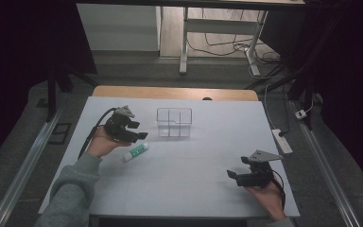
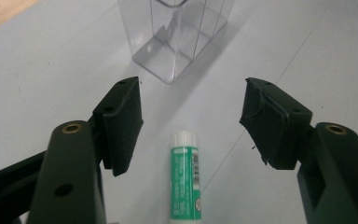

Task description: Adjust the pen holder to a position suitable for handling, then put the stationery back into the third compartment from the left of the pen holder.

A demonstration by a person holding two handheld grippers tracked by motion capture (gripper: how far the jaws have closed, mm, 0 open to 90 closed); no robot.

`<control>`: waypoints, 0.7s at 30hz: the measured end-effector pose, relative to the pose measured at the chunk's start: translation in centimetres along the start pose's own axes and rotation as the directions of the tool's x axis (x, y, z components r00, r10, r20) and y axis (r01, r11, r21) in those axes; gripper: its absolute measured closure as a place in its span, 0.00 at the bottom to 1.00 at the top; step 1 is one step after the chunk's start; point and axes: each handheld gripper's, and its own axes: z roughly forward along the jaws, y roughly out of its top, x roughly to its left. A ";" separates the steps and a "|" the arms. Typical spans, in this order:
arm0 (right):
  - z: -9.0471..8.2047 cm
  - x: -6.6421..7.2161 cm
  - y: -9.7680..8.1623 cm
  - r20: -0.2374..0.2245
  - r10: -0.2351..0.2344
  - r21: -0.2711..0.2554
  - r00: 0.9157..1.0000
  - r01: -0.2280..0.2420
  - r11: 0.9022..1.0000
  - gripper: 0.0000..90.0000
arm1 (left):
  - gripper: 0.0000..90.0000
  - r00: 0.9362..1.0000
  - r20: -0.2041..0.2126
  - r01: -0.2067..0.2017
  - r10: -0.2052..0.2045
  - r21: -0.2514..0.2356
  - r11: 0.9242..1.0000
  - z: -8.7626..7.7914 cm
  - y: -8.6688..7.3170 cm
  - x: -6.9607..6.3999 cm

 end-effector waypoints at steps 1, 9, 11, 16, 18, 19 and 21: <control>0.0 0.0 0.0 0.000 -0.001 0.000 1.000 0.001 1.000 0.18 | 0.40 1.000 -0.002 -0.001 0.001 0.008 1.000 0.0 -0.1 0.0; 0.1 0.1 0.0 0.006 -0.011 0.016 1.000 0.011 1.000 0.18 | 0.37 1.000 -0.002 -0.014 0.014 0.023 1.000 -1.0 -0.5 -0.6; 0.1 0.1 0.0 0.007 -0.012 0.017 1.000 0.012 1.000 0.18 | 0.36 1.000 -0.002 -0.017 0.017 0.029 0.999 -1.1 -0.7 -0.8; 0.3 0.1 0.0 0.002 -0.013 0.016 1.000 0.013 1.000 0.18 | 0.35 1.000 -0.001 -0.008 0.008 0.054 0.999 -1.1 -1.5 -0.8; 0.3 0.1 0.0 0.004 -0.013 0.015 1.000 0.013 1.000 0.18 | 0.34 1.000 -0.002 0.000 0.000 0.064 0.998 -1.1 -2.0 -0.8; 0.3 0.0 0.0 0.004 -0.013 0.016 1.000 0.013 1.000 0.18 | 0.34 1.000 0.000 -0.002 0.002 0.069 0.998 -1.2 -2.1 -0.8; 0.3 0.0 0.0 0.002 -0.014 0.015 1.000 0.014 1.000 0.18 | 0.34 1.000 -0.005 -0.001 0.002 0.084 0.996 -1.1 -2.5 -0.9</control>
